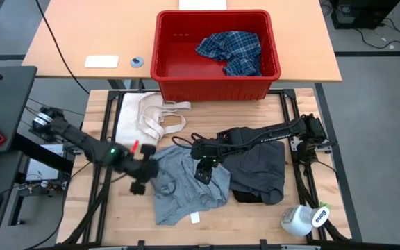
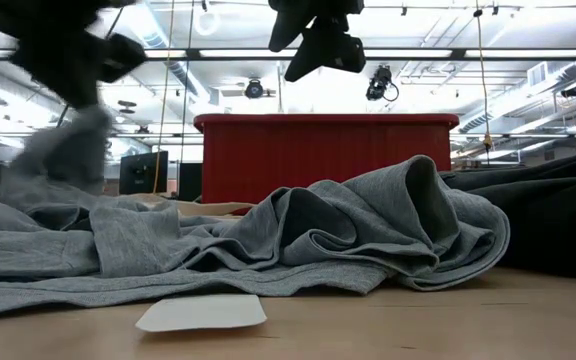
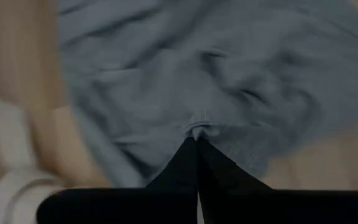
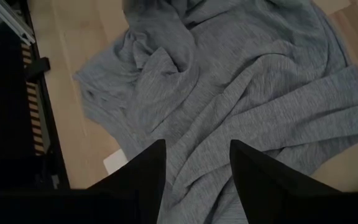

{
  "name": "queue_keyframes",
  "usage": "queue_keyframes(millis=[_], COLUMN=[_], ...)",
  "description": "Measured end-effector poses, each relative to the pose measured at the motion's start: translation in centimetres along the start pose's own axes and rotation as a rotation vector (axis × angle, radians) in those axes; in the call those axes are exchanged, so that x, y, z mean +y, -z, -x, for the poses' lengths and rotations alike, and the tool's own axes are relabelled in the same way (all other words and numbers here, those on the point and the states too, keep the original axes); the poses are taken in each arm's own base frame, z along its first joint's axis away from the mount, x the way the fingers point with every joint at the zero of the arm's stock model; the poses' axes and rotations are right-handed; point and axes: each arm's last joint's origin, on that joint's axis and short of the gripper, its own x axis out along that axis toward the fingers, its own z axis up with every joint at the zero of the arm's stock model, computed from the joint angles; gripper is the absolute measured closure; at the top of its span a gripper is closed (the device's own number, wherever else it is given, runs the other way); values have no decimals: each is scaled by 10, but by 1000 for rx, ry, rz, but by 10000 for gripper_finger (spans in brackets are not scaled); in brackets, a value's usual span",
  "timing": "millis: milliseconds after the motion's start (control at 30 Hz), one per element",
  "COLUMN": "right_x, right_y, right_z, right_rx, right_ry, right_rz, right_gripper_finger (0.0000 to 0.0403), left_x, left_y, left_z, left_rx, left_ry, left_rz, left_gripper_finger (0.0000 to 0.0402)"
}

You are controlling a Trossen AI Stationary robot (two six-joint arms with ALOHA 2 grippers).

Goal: Fold Laundry from Bin
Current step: Fold the gray shirt

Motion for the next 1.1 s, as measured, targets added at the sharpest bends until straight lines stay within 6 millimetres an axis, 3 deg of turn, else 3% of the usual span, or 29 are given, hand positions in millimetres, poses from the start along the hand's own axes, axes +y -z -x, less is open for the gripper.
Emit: queue_keyframes(millis=[333, 567, 700, 867, 967, 1100], right_x=[4, 6, 6, 6, 5, 3], right_y=[3, 5, 5, 4, 5, 10], right_z=[-1, -1, 5, 14, 17, 23], right_rx=[5, 1, -24, -61, -54, -11], right_ry=[-5, 10, 31, 47, 50, 64], right_rz=[-7, -43, -68, -66, -66, -67], right_gripper_finger=[218, 218, 218, 218, 218, 218], left_x=[61, 103, 110, 115, 116, 116], left_y=[-29, -25, -24, -30, -30, -28], left_z=[-10, -31, -64, -105, -116, -116], left_rx=[-248, -186, -100, -82, -77, -56], left_ry=[-148, -199, -85, -131, -171, -173], left_rz=[237, 382, 408, 418, 469, 488], left_gripper_finger=[401, 401, 401, 391, 369, 315])
